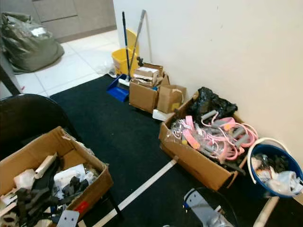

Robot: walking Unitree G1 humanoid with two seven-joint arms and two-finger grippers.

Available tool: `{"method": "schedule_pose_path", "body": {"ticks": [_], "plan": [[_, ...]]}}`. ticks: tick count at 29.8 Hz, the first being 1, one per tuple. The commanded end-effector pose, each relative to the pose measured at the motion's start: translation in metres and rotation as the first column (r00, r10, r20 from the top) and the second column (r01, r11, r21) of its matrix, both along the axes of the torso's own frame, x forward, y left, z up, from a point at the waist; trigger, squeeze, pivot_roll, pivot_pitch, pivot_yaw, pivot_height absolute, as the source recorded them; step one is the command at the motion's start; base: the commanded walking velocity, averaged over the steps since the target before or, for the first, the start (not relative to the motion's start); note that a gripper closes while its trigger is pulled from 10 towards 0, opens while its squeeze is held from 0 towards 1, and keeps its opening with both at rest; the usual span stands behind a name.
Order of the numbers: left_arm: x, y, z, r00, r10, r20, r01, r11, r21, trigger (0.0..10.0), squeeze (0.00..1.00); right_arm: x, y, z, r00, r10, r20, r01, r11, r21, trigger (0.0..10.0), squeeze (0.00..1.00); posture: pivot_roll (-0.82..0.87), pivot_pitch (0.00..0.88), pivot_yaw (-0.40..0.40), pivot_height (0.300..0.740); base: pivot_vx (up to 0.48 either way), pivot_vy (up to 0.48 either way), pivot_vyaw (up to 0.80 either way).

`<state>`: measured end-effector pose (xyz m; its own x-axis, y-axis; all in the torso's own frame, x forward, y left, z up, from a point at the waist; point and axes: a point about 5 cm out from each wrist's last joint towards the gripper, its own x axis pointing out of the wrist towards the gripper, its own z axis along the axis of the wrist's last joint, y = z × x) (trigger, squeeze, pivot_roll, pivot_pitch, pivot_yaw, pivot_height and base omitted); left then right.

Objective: Picking trash to rubbish bin

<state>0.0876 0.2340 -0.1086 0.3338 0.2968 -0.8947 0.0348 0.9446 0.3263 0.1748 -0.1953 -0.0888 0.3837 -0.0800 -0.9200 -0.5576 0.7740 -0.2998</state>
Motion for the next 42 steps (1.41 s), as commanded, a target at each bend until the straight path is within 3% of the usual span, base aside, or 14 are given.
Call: {"method": "schedule_pose_path", "body": {"ticks": [1, 42], "plan": [[-0.0002, 0.0008, 0.0001, 1.0, -0.012, -0.005, 0.012, 1.0, -0.002, 10.0, 0.0, -0.0069, 0.0007, -0.0031, 1.0, -0.006, -0.02, 0.006, 1.0, 0.003, 10.0, 0.0, 0.09, 0.035, 0.014, 0.74, 0.0, 0.0, -0.76], [-0.0078, 0.0002, -0.0014, 1.0, 0.01, -0.004, -0.01, 1.0, -0.015, 10.0, 0.0, -0.0125, 0.0081, -0.0064, 0.999, 0.024, -0.04, -0.024, 1.0, 0.017, 10.0, 0.0, 0.12, 0.049, 0.01, 0.74, 0.0, 0.0, -0.76]]}}
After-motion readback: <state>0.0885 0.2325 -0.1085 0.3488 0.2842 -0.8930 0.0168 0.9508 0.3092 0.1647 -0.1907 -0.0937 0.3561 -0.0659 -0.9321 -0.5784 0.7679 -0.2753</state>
